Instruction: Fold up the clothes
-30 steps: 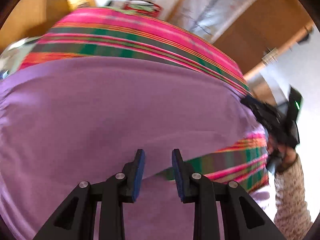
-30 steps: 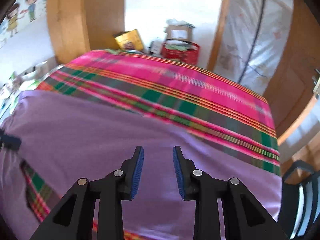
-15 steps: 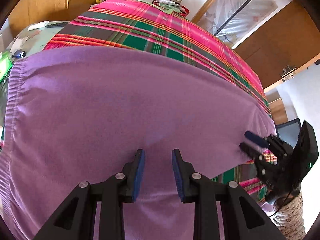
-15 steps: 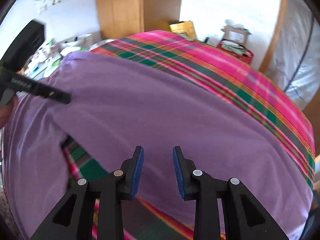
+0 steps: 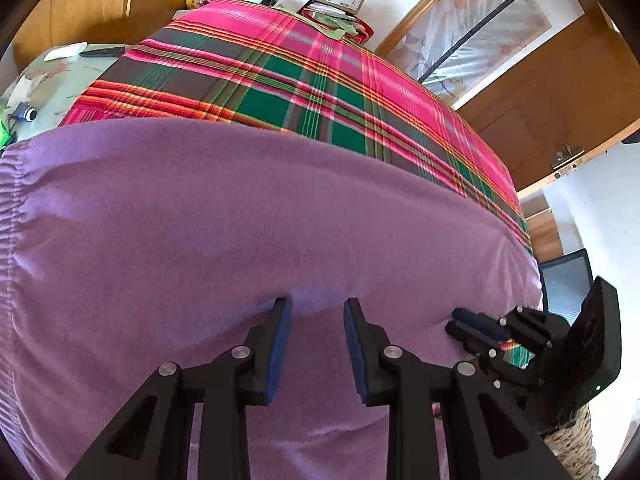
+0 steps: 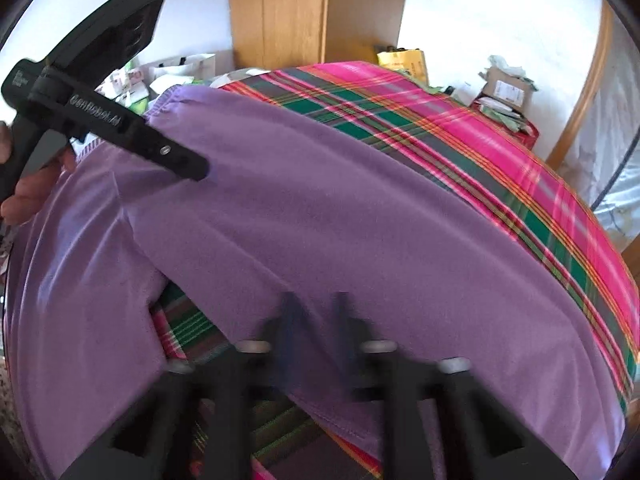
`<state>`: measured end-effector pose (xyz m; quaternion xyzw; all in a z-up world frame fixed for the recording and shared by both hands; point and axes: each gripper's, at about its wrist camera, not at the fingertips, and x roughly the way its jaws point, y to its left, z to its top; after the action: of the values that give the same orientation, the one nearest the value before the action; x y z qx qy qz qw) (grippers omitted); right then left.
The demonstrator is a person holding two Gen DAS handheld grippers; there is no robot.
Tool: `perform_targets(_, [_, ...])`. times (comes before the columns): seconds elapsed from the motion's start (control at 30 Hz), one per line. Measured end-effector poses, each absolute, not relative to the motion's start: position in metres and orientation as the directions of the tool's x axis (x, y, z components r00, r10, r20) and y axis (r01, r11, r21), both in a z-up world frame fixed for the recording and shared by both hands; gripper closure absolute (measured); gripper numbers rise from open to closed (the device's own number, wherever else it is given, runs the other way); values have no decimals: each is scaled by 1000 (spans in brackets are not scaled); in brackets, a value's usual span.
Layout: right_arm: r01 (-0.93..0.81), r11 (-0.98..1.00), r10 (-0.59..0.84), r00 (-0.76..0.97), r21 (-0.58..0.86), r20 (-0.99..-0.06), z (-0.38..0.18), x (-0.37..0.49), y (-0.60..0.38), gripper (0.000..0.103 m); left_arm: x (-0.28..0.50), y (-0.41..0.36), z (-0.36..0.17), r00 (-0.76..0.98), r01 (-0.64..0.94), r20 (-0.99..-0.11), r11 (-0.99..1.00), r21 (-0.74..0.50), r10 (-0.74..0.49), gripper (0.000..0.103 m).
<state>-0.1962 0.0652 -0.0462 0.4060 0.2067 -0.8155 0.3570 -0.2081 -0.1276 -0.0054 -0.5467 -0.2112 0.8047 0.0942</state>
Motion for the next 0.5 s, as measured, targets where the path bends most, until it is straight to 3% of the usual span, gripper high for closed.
perform_targets(0.23, [708,-701,-382,-469,-81,-796,-43,-201,64,99,-219,-131,-7,-388,70,-832,-887,-456,397,75])
perform_targets(0.33, [639,-753,-292,-540,-158,-789,-47,-213,65,101,-224,-129,-8,-391,64,-828,-885,-460,402,75])
perform_targets(0.5, [650,-760,-392,-466,-6,-793,-43,-218,73,98,-228,-132,-9,-400,65,-815,-873,-483,420,75])
